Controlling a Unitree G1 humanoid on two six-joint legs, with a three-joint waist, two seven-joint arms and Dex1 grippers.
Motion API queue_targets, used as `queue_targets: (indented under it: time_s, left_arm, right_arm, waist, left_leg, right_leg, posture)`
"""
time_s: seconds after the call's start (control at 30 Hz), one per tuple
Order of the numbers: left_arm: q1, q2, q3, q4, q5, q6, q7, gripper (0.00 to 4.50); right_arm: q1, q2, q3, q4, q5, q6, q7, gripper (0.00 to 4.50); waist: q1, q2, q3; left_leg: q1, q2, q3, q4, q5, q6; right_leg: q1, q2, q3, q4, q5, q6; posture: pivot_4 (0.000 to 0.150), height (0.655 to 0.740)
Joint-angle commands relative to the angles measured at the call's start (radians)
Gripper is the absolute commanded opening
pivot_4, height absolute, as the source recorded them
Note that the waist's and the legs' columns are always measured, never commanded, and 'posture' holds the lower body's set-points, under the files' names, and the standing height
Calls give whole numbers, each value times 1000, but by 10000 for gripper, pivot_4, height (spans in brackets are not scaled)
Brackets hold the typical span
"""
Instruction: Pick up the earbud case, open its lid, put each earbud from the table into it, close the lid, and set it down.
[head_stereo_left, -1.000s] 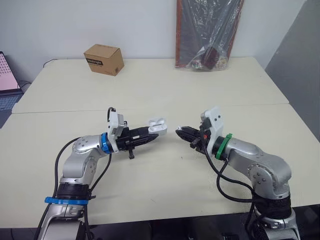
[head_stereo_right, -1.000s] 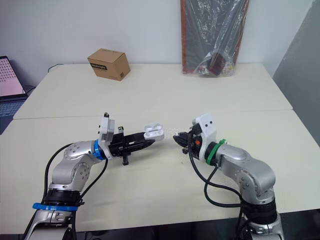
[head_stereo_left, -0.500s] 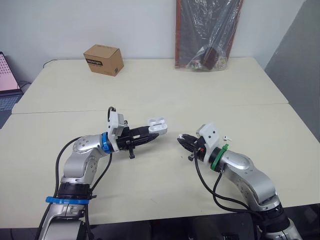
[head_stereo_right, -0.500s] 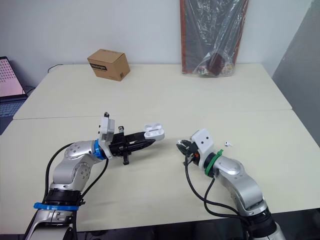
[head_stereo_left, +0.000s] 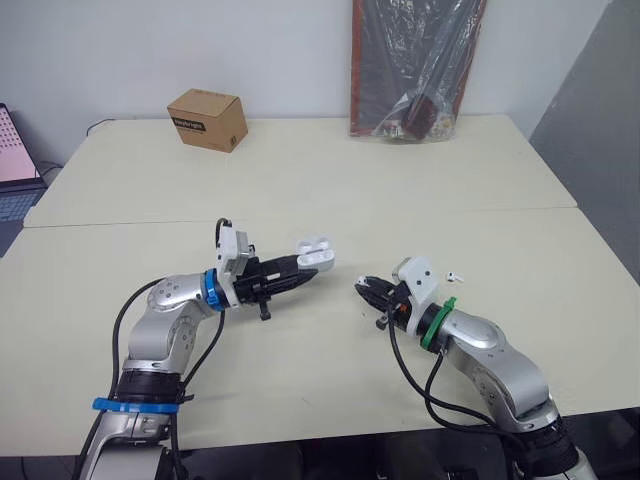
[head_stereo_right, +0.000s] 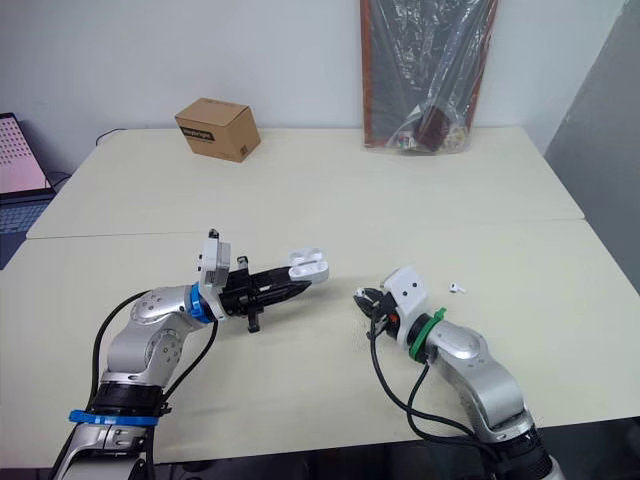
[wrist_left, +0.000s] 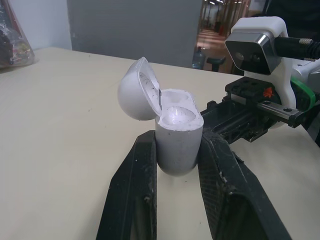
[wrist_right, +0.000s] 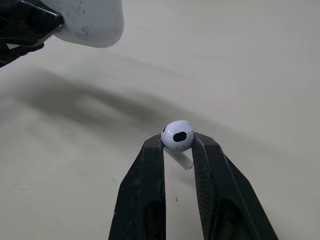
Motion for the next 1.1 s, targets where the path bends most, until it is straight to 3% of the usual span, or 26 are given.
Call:
queue_targets:
  time_s: [0.03,0.37,0.7,1.1]
  left_arm:
    - [2,-1,18,-40,-16,-17,4,7780]
    - [-7,-12,27,-27,-11,-30,27,7780]
    - [-43,-35,24,17,1,-63,54,7780]
    - [-105,-92,12,62,28,-101,120,7780]
  right_arm:
    - [5,4,-12,-57,1,-10,-6,4088]
    - [-43,5,-40,-106,30,50,-6,4088]
    - [-206,27,-131,-242,245,289,0,4088]
    - [-431,189,-220,-116,392,435,-124,4088]
  waist:
    - [0,0,0]
    - [0,0,0]
    - [1,0,0]
    - [1,0,0]
  left_leg:
    - [0,0,0,0,0,0]
    - [0,0,0,0,0,0]
    - [0,0,0,0,0,0]
    - [0,0,-1,0,0,0]
  right_leg:
    - [0,0,0,0,0,0]
    - [0,0,0,0,0,0]
    - [0,0,0,0,0,0]
    - [0,0,-1,1,0,0]
  posture:
    - [1500,7400]
    - [1500,7400]
    - [1500,7400]
    - [1500,7400]
